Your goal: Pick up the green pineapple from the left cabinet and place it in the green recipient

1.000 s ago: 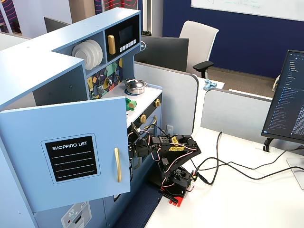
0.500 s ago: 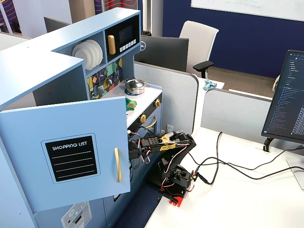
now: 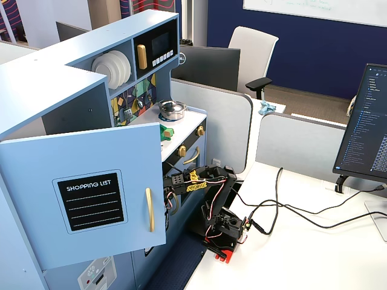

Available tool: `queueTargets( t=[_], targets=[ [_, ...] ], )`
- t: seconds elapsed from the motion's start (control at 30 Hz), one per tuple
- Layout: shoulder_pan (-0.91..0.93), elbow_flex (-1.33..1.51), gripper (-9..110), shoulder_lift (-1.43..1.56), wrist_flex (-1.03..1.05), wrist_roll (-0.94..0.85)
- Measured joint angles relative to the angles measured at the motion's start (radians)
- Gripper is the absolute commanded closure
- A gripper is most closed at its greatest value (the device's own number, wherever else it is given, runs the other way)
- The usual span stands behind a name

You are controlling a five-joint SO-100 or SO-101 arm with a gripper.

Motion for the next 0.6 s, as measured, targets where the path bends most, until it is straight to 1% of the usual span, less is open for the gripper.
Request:
queueTargets(
  t=[0.6],
  targets=[
    [-0.006, -0.184, 63, -0.193, -0.009, -0.048]
  ],
)
